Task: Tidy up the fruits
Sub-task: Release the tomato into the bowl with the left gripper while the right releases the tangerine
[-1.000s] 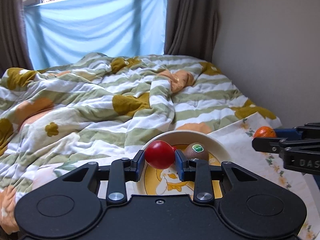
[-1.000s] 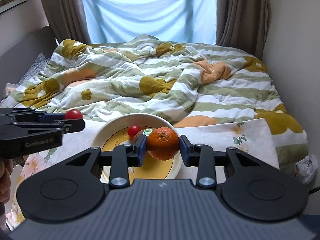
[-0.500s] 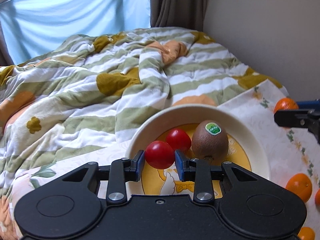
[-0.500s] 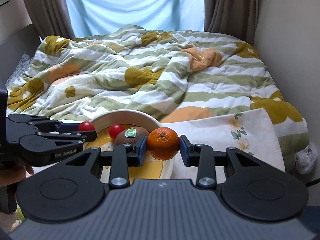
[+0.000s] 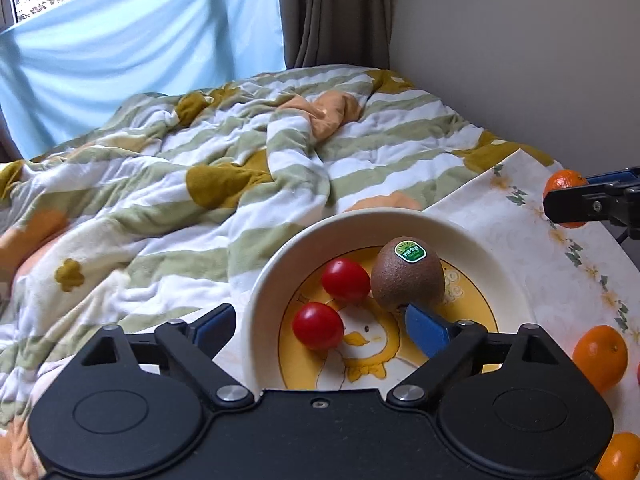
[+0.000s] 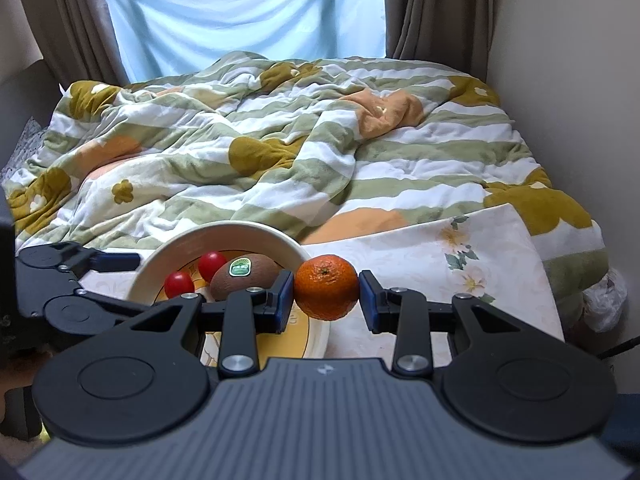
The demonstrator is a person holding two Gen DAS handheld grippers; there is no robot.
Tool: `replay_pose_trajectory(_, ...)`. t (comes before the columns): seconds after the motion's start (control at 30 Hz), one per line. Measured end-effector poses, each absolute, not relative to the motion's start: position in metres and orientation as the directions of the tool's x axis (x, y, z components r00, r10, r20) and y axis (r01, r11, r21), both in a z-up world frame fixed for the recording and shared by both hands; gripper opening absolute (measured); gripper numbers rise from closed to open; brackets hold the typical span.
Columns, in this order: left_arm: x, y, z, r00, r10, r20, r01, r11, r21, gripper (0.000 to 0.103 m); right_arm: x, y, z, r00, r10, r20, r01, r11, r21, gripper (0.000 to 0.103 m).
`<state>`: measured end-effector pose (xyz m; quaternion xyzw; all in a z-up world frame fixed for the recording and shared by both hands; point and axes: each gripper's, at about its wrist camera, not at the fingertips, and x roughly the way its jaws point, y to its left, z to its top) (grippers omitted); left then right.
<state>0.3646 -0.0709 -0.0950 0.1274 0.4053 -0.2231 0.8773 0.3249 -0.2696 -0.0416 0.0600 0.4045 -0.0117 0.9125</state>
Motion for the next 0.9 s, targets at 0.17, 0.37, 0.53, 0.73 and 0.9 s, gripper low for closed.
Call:
replay_pose_trajectory(0.17, 0.35, -0.058, -0.075, 0.595, -0.281, -0.753, 0.443, 0.896, 0.016, 0.097, 0.32, -0.273, -0.035, 0.684, 0.039, -0.729, 0.051, 0.994, 0.1, 0.05)
replay_pose_trajectory(0.37, 0.325, -0.044, -0.048, 0.648, -0.237, -0.724, 0.352, 0.936, 0.009, 0.102, 0.318, -0.267, -0.032, 0.692, 0.086, -0.716, -0.035, 0.996, 0.086, 0.05)
replay_pose_trajectory(0.53, 0.305, -0.033, -0.036, 0.675, -0.201, -0.71, 0.282, 0.96, -0.003, 0.103, 0.321, -0.259, -0.04, 0.681, 0.136, -0.719, -0.133, 0.989, 0.06, 0.05)
replay_pose_trajectory(0.73, 0.287, -0.022, -0.032, 0.693, -0.147, -0.706, 0.209, 0.978, 0.003, 0.103, 0.331, -0.248, -0.062, 0.662, 0.164, -0.731, -0.223, 0.975, 0.016, 0.05)
replay_pose_trajectory(0.9, 0.278, -0.016, -0.035, 0.699, -0.113, -0.706, 0.154, 0.988, -0.006, 0.103, 0.338, -0.24, -0.085, 0.636, 0.188, -0.748, -0.289, 0.957, -0.004, 0.05)
